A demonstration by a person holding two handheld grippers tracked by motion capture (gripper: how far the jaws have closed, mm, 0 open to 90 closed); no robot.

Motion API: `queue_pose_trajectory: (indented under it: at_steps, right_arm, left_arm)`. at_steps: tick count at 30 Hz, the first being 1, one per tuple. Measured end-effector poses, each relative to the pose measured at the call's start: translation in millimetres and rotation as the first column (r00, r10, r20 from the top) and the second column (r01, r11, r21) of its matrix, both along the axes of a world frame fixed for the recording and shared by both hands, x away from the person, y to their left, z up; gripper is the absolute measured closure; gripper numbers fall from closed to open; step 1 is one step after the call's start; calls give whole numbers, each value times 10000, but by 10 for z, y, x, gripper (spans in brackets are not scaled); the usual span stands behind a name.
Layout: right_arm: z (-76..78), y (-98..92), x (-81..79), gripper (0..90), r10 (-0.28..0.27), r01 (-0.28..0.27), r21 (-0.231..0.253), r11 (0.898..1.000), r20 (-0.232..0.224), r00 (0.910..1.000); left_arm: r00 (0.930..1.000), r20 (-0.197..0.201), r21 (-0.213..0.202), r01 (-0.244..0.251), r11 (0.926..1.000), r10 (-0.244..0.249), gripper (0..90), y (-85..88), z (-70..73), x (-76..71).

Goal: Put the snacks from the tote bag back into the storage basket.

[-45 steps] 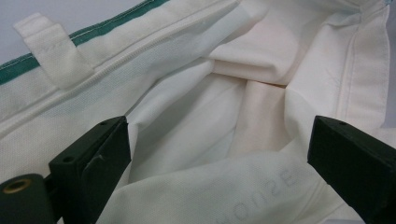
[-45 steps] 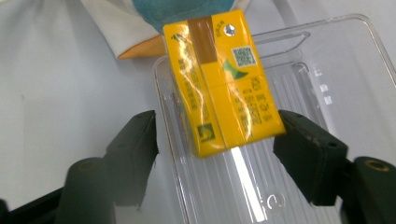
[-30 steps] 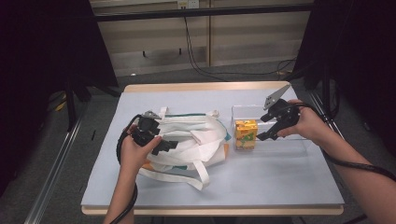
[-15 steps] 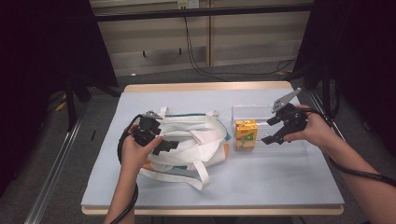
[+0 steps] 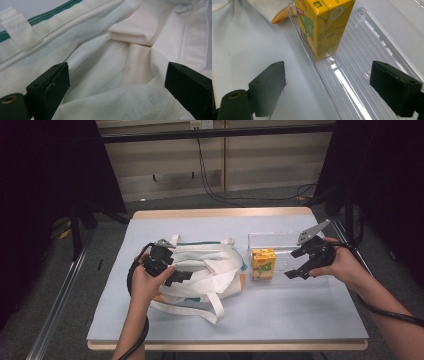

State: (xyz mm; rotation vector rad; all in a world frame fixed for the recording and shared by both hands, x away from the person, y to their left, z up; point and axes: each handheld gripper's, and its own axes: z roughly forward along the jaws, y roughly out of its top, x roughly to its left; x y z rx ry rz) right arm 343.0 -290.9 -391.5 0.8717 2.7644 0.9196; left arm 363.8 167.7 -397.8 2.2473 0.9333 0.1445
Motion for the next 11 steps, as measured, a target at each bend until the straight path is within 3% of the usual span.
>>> queue_pose_trajectory:
  at_steps: [4,11]
  right_arm:
    - [-30,-29,-17,120,8,-11,160,9999,170,9999]
    - [-16,-64,-71,100,-143,136,205,9997,381,9992]
  left_arm:
    - [10000,-6,146,95,9998,-95,61,-4,-2,3]
    - [9999,-45,8,93,10000,-93,61,-16,-6,8]
